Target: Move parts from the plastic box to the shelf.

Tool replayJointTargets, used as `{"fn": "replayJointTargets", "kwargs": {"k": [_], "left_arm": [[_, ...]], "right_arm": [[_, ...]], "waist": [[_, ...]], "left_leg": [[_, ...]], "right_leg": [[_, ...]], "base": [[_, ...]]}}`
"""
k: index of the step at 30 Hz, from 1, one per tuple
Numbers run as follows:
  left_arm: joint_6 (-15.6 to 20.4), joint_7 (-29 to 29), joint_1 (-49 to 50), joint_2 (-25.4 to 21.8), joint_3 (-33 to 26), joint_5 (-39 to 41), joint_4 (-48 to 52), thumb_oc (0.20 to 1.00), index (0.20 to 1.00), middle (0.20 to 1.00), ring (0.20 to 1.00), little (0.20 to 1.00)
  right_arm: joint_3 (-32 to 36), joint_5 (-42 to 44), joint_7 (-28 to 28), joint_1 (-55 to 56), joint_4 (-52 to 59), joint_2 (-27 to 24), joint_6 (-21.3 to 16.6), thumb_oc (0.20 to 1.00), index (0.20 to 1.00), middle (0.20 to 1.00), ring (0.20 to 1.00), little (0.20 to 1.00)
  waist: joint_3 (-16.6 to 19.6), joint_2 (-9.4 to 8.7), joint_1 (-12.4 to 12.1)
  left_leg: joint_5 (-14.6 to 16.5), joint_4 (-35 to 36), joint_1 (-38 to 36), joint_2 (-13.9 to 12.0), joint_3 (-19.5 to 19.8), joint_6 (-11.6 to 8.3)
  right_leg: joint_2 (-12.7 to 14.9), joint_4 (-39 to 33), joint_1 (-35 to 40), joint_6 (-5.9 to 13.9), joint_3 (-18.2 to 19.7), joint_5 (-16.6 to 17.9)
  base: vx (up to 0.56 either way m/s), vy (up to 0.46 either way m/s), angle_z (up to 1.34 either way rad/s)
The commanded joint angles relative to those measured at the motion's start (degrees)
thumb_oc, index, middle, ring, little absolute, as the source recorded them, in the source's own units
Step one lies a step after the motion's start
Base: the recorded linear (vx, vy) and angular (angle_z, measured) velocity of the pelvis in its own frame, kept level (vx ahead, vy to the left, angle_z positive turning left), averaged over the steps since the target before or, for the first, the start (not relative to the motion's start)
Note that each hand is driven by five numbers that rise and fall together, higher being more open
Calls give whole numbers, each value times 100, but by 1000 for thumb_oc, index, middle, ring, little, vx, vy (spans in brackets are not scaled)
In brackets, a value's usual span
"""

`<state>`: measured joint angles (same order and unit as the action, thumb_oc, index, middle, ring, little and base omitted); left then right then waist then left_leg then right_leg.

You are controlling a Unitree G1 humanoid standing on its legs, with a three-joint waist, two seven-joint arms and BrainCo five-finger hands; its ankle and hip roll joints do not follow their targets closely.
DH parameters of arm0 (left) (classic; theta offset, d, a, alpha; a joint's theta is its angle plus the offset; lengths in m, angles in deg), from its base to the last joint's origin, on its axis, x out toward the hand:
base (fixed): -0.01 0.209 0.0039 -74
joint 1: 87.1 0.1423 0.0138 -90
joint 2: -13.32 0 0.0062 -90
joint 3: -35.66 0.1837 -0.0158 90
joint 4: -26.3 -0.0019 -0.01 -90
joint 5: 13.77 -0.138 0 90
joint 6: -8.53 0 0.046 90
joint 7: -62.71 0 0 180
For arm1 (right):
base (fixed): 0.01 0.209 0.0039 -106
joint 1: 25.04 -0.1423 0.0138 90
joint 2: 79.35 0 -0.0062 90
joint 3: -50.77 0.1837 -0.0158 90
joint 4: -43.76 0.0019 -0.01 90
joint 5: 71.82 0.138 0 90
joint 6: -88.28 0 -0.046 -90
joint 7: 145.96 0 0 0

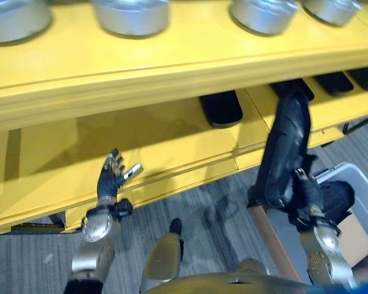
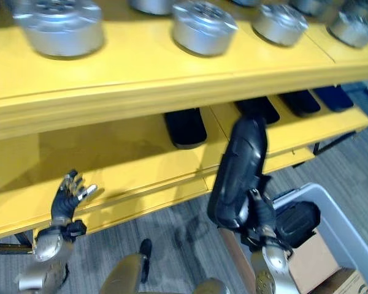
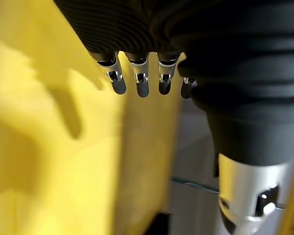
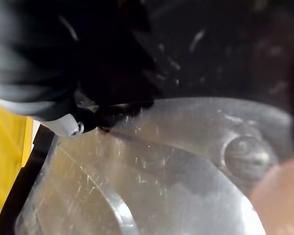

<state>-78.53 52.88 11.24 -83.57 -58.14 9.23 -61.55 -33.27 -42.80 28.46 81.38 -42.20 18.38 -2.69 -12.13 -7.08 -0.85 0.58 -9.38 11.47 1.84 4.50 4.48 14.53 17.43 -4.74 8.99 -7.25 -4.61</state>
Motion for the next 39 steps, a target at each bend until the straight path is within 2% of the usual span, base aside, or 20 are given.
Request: {"fn": "replayJointTargets", "kwargs": {"k": [1, 4, 5, 8, 13, 19, 21, 23, 25, 26, 27, 28, 30, 31, 32, 34, 35, 36, 38, 39], "left_arm": [[249, 150, 193, 175, 301, -149, 370, 1000, 1000, 1000, 1000, 1000], [266, 156, 232, 271, 329, -114, 378, 1000, 1000, 1000, 1000, 1000], [296, 165, 347, 330, 268, -71, 454, 1000, 1000, 1000, 1000, 1000], [296, 143, 467, 411, 244, 25, 503, 1000, 1000, 1000, 1000, 1000], [256, 64, 848, 572, 91, 236, 588, 1000, 1000, 1000, 1000, 1000], [308, -172, 1045, 762, -216, 454, 640, 1000, 1000, 1000, 1000, 1000], [318, -178, 1036, 787, -218, 464, 636, 1000, 1000, 1000, 1000, 1000], [374, -169, 850, 773, -122, 472, 599, 1000, 1000, 1000, 1000, 1000], [385, -143, 800, 774, -86, 461, 611, 1000, 1000, 1000, 1000, 1000], [357, -124, 727, 793, -4, 483, 635, 1000, 1000, 1000, 1000, 1000], [340, -92, 741, 814, 73, 515, 663, 1000, 1000, 1000, 1000, 1000], [339, -92, 746, 816, 73, 515, 666, 1000, 1000, 1000, 1000, 1000], [336, -81, 777, 838, 124, 555, 689, 1000, 1000, 1000, 1000, 1000], [329, -67, 778, 847, 160, 575, 673, 1000, 1000, 1000, 1000, 1000], [332, -25, 785, 857, 193, 625, 642, 1000, 1000, 1000, 1000, 1000], [340, 46, 730, 812, 294, 661, 582, 1000, 1000, 1000, 1000, 1000], [344, 123, 719, 719, 343, 666, 586, 1000, 1000, 1000, 1000, 1000], [331, 128, 701, 640, 332, 630, 568, 1000, 1000, 1000, 1000, 1000], [318, 141, 726, 612, 315, 621, 587, 1000, 1000, 1000, 1000, 1000], [298, 151, 790, 513, 293, 597, 628, 1000, 1000, 1000, 1000, 1000]], "right_arm": [[155, 215, 75, -326, 443, -230, -469, 200, 200, 200, 200, 200], [31, 265, 130, -320, 439, -257, -473, 200, 200, 200, 200, 200], [-35, 299, 226, -305, 477, -285, -433, 200, 200, 200, 200, 200], [-34, 321, 198, -310, 459, -341, -409, 200, 200, 200, 200, 200], [-101, 309, 197, -373, 488, -455, -351, 200, 200, 200, 200, 200], [-306, 284, 263, -565, 603, -758, -306, 200, 200, 200, 200, 200], [-330, 265, 280, -604, 631, -810, -307, 200, 200, 200, 200, 200], [-352, 219, 285, -814, 684, -1067, -377, 200, 200, 200, 200, 200], [-348, 223, 278, -858, 673, -1122, -401, 200, 200, 200, 200, 200], [-383, 195, 236, -964, 668, -1141, -409, 200, 200, 200, 200, 200], [-433, 227, 220, -1004, 656, -1104, -399, 200, 200, 200, 200, 200], [-436, 228, 221, -1003, 654, -1107, -400, 200, 200, 200, 200, 200], [-510, 258, 196, -1084, 633, -1118, -400, 200, 200, 200, 200, 200], [-526, 230, 191, -1101, 654, -1113, -401, 200, 200, 200, 200, 200], [-576, 182, 196, -1138, 696, -1126, -399, 200, 200, 200, 200, 200], [-581, -77, 158, -1203, 756, -1132, -394, 200, 200, 200, 200, 200], [-642, -43, 174, -1306, 841, -1113, -411, 200, 200, 200, 200, 200], [-707, -78, 166, -1387, 831, -1095, -401, 200, 200, 200, 200, 200], [-742, -100, 162, -1435, 853, -1086, -377, 200, 200, 200, 200, 200], [-1014, -60, 191, -1766, 860, -1054, -355, 200, 200, 200, 200, 200]], "waist": [[131, 237, 385], [84, 177, 489], [84, 134, 389], [146, 157, 353], [290, 230, 213], [320, 304, -34], [298, 316, -52], [58, 324, -183], [-3, 310, -192], [-15, 279, -199], [40, 332, -162], [39, 336, -167], [99, 484, -168], [113, 548, -160], [147, 631, -161], [141, 721, -177], [109, 724, -210], [64, 697, -243], [71, 691, -251], [120, 651, -373]], "left_leg": [[420, 367, -645, 52, -45, -403], [406, 439, -778, 163, 167, -409], [408, 404, -835, 173, 221, -437], [369, 546, -907, 128, 274, -446], [249, 754, -976, 7, 378, -500], [-25, 1012, -954, -221, 687, -688], [-58, 963, -896, -218, 741, -726], [-93, 370, -434, -41, 884, -909], [-25, 158, -319, 20, 1007, -931], [8, 180, -351, -247, 888, -927], [-231, 344, -381, -747, 735, -956], [-250, 395, -413, -763, 727, -966], [-650, 840, -419, -1213, 714, -1097], [-679, 960, -453, -1268, 615, -1129], [-564, 1075, -560, -1296, 573, -1151], [-467, 967, -503, -1121, 571, -1154], [-229, 614, -455, -874, 584, -1106], [-92, 393, -445, -789, 556, -1104], [-41, 336, -423, -745, 565, -1078], [125, 310, -500, -658, 506, -993]], "right_leg": [[-721, -548, -327, -181, -5, 274], [-1041, -780, -432, -213, 311, 213], [-921, -910, -168, -204, 255, 165], [-957, -1013, -51, -215, 327, 144], [-956, -1213, 138, -257, 233, 118], [-1082, -1258, 239, -458, -24, -108], [-1092, -1262, 240, -482, -77, -134], [-1031, -1164, 191, -588, -318, -237], [-990, -1099, 157, -601, -365, -260], [-901, -967, 116, -597, -433, -297], [-791, -869, 103, -557, -511, -359], [-800, -850, 99, -565, -505, -373], [-730, -674, 57, -516, -562, -469], [-678, -605, 42, -497, -617, -491], [-642, -511, 45, -470, -671, -534], [-478, -488, 115, -440, -769, -473], [-295, -568, 281, -412, -831, -396], [-230, -616, 398, -396, -846, -385], [-206, -689, 434, -384, -856, -330], [-171, -990, 589, -318, -798, -205]], "base": [[105, 43, 52], [89, -43, 109], [83, -114, 62], [53, -123, 19], [43, -161, 16], [3, -190, 15], [-44, -149, 34], [-119, -192, 40], [-75, -45, 91], [-48, 46, 90], [-7, 57, 62], [29, 115, 45], [39, 128, 49], [44, 163, 15], [52, 190, 14], [60, 259, 17], [69, 270, 21], [55, 205, 23], [34, 149, 37], [52, 191, 38]]}}
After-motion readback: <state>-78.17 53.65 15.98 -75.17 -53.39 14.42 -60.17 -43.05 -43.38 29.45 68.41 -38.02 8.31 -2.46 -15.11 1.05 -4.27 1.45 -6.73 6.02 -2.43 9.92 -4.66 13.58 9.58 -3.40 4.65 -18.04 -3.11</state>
